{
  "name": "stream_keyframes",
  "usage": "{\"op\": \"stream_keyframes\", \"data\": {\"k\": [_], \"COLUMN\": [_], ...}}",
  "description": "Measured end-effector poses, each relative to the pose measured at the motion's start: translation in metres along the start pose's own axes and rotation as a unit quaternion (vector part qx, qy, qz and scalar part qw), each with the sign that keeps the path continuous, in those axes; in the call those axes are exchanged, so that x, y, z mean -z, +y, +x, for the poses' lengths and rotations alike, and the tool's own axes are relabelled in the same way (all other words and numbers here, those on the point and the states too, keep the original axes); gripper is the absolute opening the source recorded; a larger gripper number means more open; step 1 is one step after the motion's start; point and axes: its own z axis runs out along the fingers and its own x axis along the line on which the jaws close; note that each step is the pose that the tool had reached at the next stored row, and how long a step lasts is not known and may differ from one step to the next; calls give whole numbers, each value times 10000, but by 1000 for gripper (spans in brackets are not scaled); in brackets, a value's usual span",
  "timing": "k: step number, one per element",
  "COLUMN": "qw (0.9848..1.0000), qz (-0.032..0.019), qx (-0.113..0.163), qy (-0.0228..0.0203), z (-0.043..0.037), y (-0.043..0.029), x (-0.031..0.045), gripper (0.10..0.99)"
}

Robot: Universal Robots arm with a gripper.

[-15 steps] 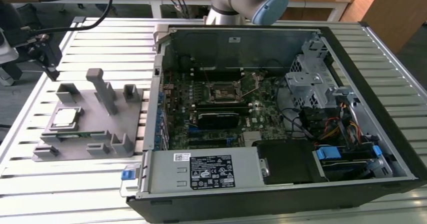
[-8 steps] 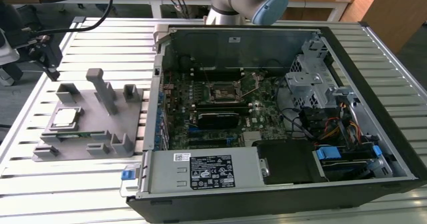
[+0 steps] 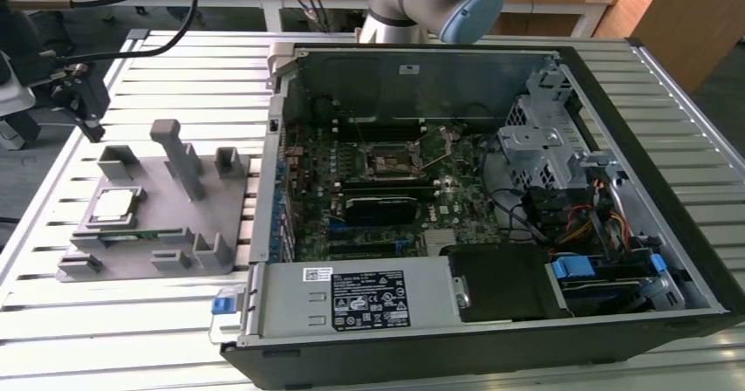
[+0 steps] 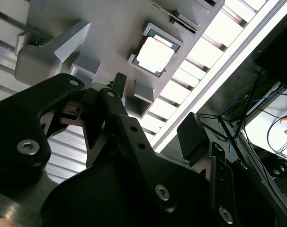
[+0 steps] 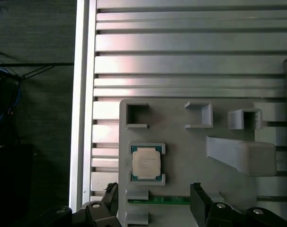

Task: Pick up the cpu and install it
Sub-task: 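Pick up the cpu and move it towards the insertion slot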

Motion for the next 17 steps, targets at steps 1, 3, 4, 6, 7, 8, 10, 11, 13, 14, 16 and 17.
{"op": "stream_keyframes", "data": {"k": [1, 3, 4, 6, 7, 8, 10, 11, 13, 14, 16, 17], "qw": [10000, 10000, 10000, 10000, 10000, 10000, 10000, 10000, 10000, 10000, 10000, 10000], "qz": [0, 0, 0, 0, 0, 0, -1, 0, 0, -1, -1, -2], "qx": [0, 0, 0, -1, 0, -1, -1, -1, -2, -2, -2, -2], "qy": [1, 3, 4, 6, 7, 9, 11, 15, 20, 23, 24, 24], "z": [0, 0, -1, -1, -1, -1, -1, -2, -2, -2, -2, -3], "y": [0, -1, -1, -1, -2, -2, -2, -2, -3, -3, -4, -5], "x": [-3, -7, -10, -15, -17, -20, -26, -28, -34, -38, -47, -52], "gripper": [706, 706, 706, 706, 706, 706, 706, 706, 706, 706, 706, 706]}}
